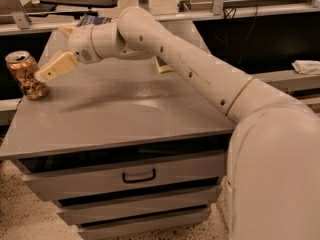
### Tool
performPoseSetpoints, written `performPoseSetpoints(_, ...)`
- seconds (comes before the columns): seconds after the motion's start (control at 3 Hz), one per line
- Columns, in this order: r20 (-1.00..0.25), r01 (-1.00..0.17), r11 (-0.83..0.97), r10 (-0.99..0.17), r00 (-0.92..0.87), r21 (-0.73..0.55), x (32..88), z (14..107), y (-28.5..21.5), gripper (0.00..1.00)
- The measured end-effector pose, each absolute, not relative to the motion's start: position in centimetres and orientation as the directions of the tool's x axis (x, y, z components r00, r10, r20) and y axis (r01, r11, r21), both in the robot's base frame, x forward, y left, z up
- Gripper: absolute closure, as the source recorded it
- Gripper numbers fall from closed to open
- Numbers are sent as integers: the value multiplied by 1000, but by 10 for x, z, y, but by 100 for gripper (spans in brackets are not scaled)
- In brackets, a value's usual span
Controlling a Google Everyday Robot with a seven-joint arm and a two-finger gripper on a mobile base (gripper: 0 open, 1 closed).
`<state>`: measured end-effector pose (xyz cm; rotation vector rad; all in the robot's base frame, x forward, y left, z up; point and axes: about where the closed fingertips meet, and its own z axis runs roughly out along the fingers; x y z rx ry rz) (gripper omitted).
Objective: Knock orange can over
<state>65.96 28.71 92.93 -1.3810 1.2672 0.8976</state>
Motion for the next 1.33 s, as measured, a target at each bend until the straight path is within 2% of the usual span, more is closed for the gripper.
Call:
performPoseSetpoints(0.33,-961,-982,-16,-206,185,-186,645,923,323,0)
performPoseSetpoints(1.0,-957,-975,-133,-208,201,-175,620,906,362,0)
performPoseSetpoints(1.33,-956,-974,-152,-215,197,-167,614,898,370,15)
